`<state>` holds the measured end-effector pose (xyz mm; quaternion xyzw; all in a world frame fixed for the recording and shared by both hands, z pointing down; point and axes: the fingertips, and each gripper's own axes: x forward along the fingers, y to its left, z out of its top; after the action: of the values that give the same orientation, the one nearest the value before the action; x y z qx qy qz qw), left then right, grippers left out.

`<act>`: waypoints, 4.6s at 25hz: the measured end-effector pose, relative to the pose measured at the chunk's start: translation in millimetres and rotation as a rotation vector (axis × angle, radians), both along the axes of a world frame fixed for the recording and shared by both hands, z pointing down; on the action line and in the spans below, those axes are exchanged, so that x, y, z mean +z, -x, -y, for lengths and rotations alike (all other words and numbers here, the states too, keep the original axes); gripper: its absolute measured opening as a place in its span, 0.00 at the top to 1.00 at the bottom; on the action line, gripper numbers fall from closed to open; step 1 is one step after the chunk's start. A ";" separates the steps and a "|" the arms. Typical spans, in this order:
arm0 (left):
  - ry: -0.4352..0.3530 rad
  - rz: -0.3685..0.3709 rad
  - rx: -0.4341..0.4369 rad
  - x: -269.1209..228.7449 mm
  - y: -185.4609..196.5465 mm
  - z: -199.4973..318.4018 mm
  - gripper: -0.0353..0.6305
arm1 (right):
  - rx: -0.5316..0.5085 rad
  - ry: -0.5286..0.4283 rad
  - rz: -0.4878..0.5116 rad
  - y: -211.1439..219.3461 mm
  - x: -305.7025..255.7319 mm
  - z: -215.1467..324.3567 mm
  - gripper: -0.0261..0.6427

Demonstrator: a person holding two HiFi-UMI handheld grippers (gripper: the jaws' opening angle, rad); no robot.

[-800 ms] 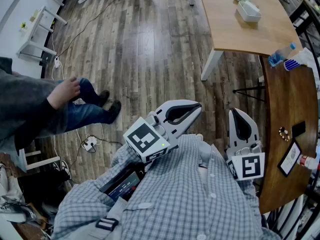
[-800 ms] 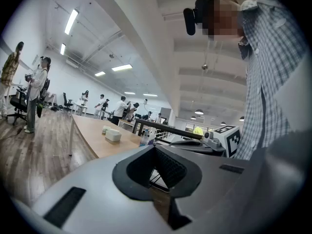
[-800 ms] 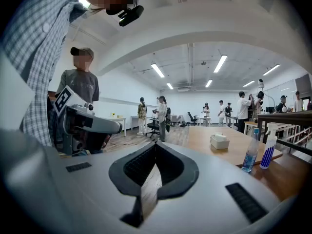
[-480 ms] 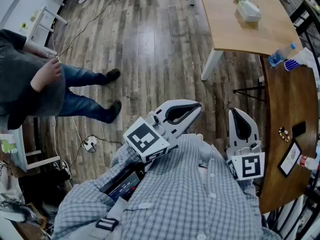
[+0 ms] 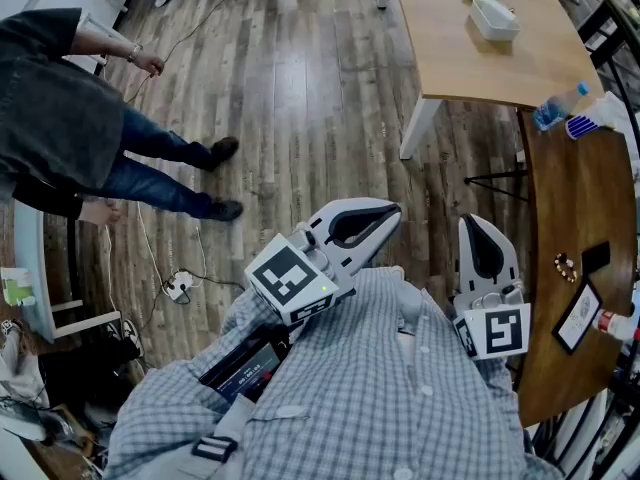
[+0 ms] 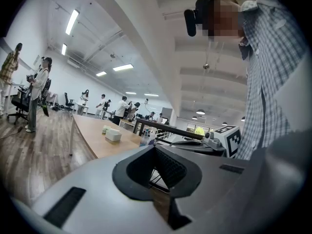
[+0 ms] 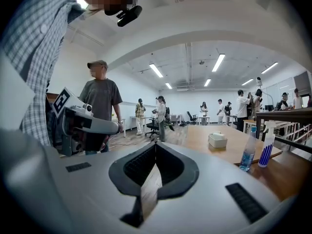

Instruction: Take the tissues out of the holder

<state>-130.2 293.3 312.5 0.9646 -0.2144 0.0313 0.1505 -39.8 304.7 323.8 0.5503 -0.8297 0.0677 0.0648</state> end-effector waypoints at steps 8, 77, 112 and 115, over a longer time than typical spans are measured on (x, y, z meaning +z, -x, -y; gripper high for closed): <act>-0.007 -0.011 -0.033 -5.2 -16.3 -1.4 0.94 | -0.045 0.029 -0.071 -26.6 11.8 -10.9 0.94; -0.043 -0.020 0.049 -7.2 -88.0 252.3 0.94 | 0.099 0.008 -0.049 -103.5 14.1 227.6 0.94; 0.009 -0.015 0.060 22.6 -114.1 376.3 0.94 | 0.128 0.047 -0.091 -148.7 28.7 354.1 0.94; 0.011 -0.018 0.047 21.4 -121.8 392.6 0.94 | 0.151 0.043 -0.079 -165.0 24.3 374.0 0.94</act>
<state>-8.3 -99.2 333.9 0.9688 -0.1899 0.0273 0.1571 125.2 -69.2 348.0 0.6122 -0.7809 0.0682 0.1040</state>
